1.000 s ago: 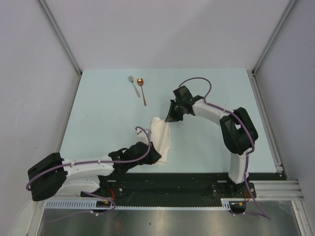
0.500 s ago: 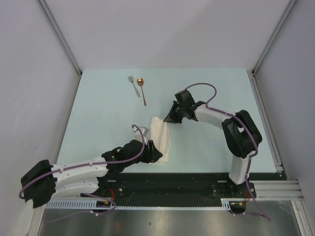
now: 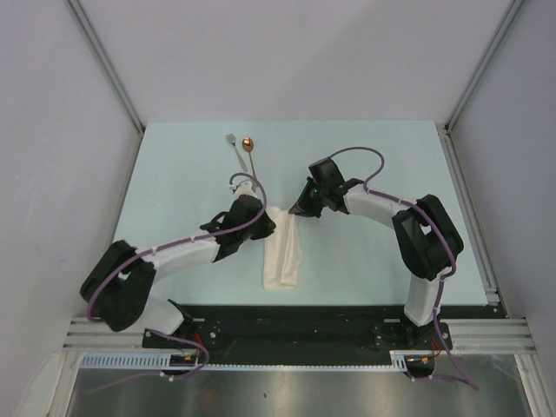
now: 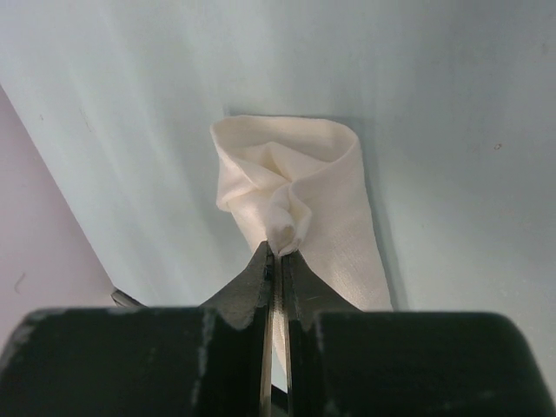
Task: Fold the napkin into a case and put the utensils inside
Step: Fold the 2/3-rectangle-folded napkin at the center of the board.
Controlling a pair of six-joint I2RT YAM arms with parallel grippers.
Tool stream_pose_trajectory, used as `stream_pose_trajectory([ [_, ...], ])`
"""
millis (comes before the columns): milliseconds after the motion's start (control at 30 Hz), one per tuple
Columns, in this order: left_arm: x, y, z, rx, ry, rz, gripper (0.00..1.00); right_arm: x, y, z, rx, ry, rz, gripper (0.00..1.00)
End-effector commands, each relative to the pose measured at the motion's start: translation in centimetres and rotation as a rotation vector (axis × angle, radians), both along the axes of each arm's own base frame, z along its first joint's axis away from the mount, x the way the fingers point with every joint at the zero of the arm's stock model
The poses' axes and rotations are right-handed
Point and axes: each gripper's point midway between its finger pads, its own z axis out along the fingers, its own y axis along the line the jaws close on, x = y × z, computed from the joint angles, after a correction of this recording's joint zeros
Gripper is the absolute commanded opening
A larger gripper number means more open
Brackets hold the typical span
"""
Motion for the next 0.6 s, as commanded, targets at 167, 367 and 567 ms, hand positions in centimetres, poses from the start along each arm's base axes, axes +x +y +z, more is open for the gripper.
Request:
stream_pose_trajectory([
  [167, 5.2, -3.8, -2.9, 0.015, 0.019, -0.090, 0.12, 0.5, 0.2, 2.6, 0.035, -0.056, -0.013, 0.00],
  [367, 5.8, -5.1, -5.1, 0.009, 0.067, -0.112, 0.10, 0.7, 1.1, 2.6, 0.069, -0.045, -0.008, 0.00],
  [567, 5.3, -4.9, -6.0, 0.001, 0.076, -0.118, 0.10, 1.0, 2.3, 1.6, 0.117, -0.011, -0.008, 0.00],
])
